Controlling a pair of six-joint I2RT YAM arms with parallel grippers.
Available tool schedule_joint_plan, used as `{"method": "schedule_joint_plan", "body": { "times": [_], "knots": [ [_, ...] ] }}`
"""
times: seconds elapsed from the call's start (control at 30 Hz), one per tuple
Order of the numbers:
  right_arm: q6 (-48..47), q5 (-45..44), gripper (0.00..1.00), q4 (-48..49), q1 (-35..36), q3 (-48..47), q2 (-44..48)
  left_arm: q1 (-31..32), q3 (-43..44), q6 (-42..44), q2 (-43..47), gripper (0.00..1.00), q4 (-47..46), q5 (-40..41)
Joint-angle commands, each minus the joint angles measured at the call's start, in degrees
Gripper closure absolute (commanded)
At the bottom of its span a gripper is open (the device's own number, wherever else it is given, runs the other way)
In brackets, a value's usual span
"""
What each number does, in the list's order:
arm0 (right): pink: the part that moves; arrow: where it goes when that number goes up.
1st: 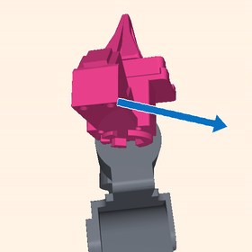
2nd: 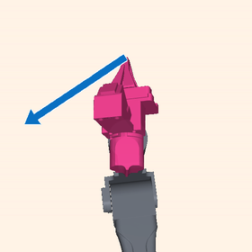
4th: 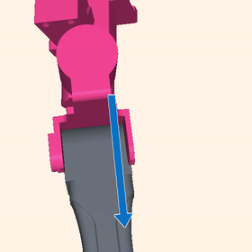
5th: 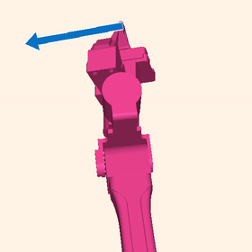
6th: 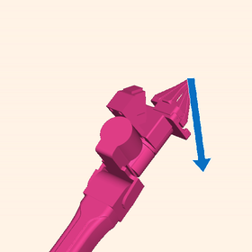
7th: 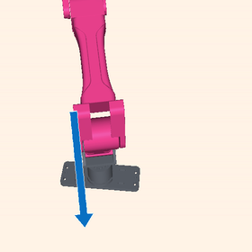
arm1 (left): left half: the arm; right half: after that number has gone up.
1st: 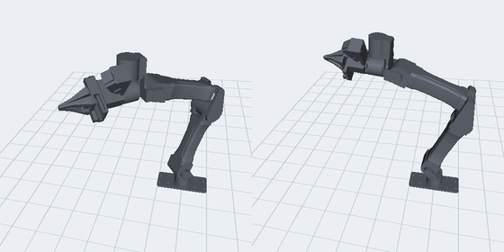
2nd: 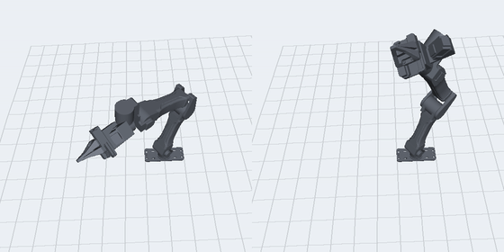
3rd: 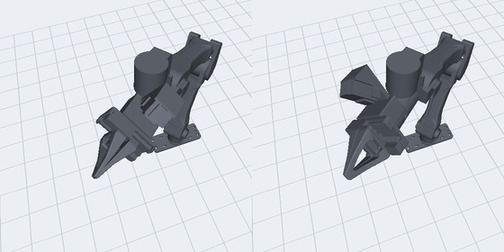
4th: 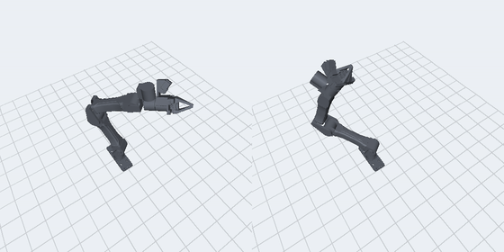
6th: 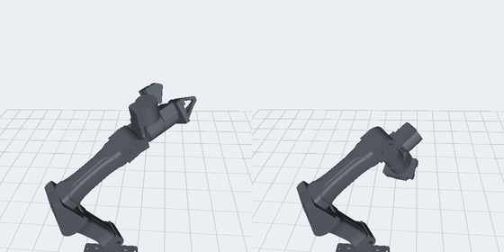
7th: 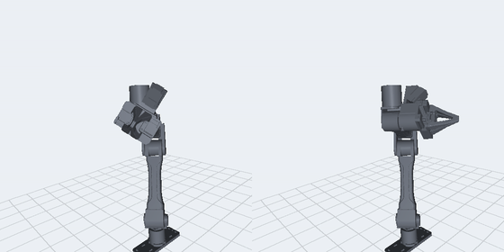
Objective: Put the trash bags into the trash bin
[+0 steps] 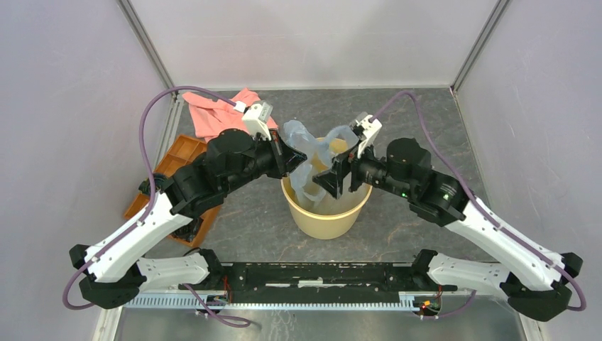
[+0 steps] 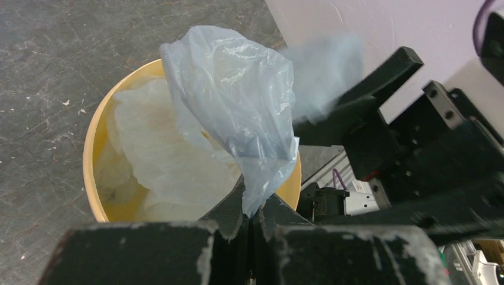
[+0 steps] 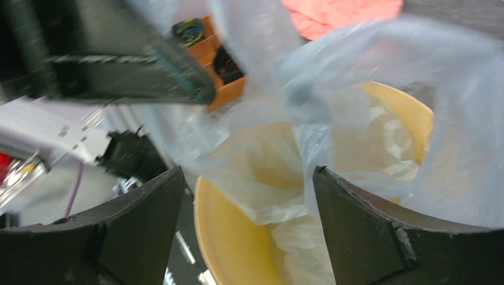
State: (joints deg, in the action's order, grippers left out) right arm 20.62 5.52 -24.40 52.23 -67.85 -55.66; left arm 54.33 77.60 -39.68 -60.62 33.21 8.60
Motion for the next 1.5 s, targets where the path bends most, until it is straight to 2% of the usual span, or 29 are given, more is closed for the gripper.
{"method": "schedule_joint_plan", "body": {
  "times": [0.0, 0.2, 0.37, 0.53, 0.7, 0.83, 0.97, 1.13, 1.33, 1.47],
  "knots": [
    [1.4, -12.1, 0.17, 6.6, 0.1, 0.2, -0.6, -0.7, 0.9, -2.3, 0.7, 0.98, -1.8, -0.9],
    [1.1, -18.8, 0.31, 8.1, 1.1, 1.6, 0.3, -1.4, 2.3, -1.4, 1.0, 0.98, 0.1, 0.2],
    [-0.8, -19.7, 0.35, 5.8, 1.3, 0.6, -0.5, -2.1, 2.3, -1.1, 0.9, 0.98, 0.1, -0.4],
    [-2.8, -21.3, 0.34, 2.7, 1.3, 1.5, 1.6, -2.7, 2.6, -0.9, 0.8, 0.98, 0.3, -1.1],
    [-1.8, -22.6, 0.35, 9.8, 1.3, 7.6, 5.4, -3.2, 2.8, -1.1, 0.7, 0.98, 0.1, -2.0],
    [-2.9, -18.6, 0.39, 14.3, 1.3, 7.3, 1.3, -3.3, 3.3, -1.5, 0.6, 0.98, 0.2, -2.4],
    [-4.8, -18.9, 0.56, 15.7, 1.3, 6.0, -1.0, -3.7, 3.5, -1.9, 0.8, 0.98, 1.4, -2.3],
    [-5.6, -17.9, 0.99, 14.5, 1.3, 6.0, 1.2, -4.7, 4.7, -2.1, 2.0, 0.98, 2.9, -2.1],
    [-1.4, -12.7, 1.0, 4.8, 1.3, 3.3, 9.9, -5.8, 7.6, -1.3, 2.1, 0.98, 7.5, -1.5],
    [0.8, -15.1, 1.0, -3.6, 1.3, 3.4, 14.7, -5.9, 7.0, -1.4, 4.0, 0.98, 10.1, 0.3]
  ]
}}
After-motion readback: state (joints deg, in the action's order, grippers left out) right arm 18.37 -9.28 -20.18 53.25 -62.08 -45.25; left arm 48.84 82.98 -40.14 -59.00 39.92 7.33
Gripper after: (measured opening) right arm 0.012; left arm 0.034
